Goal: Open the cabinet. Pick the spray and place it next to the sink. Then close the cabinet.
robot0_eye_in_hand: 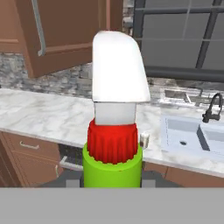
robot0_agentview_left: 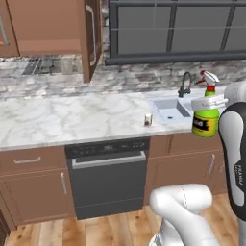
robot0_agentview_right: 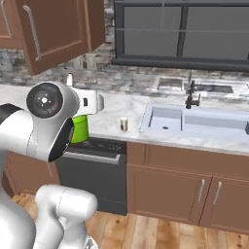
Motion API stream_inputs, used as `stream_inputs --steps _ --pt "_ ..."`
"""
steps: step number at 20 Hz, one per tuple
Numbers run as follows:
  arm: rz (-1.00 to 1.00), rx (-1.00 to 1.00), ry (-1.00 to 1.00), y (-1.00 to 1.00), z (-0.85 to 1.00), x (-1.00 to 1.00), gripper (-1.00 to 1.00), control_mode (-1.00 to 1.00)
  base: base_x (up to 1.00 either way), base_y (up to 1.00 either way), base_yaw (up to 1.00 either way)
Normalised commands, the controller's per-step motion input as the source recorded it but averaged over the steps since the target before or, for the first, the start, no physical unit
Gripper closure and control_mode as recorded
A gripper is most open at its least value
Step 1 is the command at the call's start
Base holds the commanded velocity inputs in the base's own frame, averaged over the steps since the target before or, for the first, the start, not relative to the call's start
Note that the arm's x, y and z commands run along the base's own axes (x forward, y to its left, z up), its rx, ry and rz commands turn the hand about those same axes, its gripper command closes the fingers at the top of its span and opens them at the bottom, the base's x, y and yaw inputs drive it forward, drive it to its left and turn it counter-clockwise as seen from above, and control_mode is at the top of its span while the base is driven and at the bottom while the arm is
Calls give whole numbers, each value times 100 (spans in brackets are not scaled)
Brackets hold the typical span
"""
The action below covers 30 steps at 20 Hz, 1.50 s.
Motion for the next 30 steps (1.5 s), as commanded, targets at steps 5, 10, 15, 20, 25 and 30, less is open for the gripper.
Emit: stream_inputs --steps 5,10,15,20,25,30 --pt "0 0 0 0 0 0 100 100 63 -100 0" --pt "0 0 0 0 0 0 100 100 58 -100 -11" --pt "0 0 0 0 0 0 100 100 75 -100 -23" --pt "0 0 0 0 0 0 100 100 31 -100 -29" --pt "0 0 0 0 0 0 100 100 21 -100 -6" --pt "0 0 0 0 0 0 100 100 19 -99 3"
